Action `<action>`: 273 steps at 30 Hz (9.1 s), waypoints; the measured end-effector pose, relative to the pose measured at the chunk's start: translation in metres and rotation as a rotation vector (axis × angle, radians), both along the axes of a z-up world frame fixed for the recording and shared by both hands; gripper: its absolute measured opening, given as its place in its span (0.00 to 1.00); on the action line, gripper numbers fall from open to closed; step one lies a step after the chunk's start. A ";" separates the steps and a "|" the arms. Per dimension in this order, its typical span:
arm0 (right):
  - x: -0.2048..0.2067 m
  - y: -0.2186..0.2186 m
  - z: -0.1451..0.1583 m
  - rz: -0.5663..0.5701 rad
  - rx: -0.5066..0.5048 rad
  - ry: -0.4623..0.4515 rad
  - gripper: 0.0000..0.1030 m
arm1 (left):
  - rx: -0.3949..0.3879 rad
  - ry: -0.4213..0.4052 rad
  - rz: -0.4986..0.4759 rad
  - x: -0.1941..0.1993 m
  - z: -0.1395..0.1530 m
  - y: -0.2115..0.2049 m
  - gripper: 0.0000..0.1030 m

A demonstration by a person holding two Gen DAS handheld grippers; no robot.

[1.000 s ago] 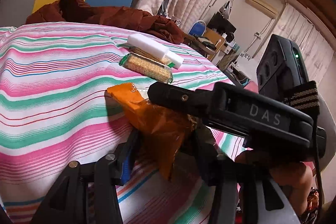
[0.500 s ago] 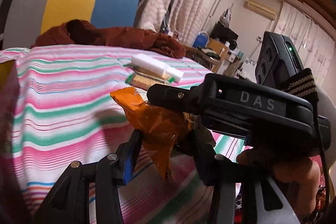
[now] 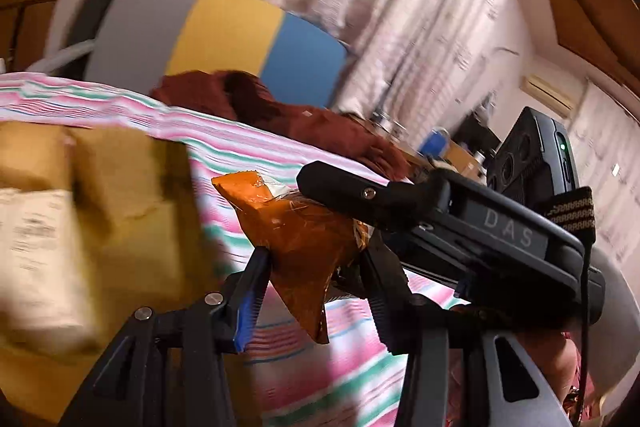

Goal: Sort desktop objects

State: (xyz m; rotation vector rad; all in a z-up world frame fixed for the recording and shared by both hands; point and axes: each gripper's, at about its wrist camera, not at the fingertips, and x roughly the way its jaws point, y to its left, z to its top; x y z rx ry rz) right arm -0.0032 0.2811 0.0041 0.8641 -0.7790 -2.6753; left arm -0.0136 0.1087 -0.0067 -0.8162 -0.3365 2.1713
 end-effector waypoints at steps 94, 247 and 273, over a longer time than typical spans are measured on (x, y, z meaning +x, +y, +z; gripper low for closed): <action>-0.075 0.259 -0.059 -0.375 0.406 -0.161 0.72 | -0.472 -0.076 -0.021 -0.095 -0.078 0.284 0.81; 0.065 0.056 -0.044 -0.194 0.186 -0.078 0.48 | -0.234 0.098 0.122 0.037 -0.011 0.046 0.46; 0.026 -0.103 -0.013 0.225 0.220 -0.021 0.48 | -0.127 -0.054 0.402 0.040 -0.016 -0.106 0.47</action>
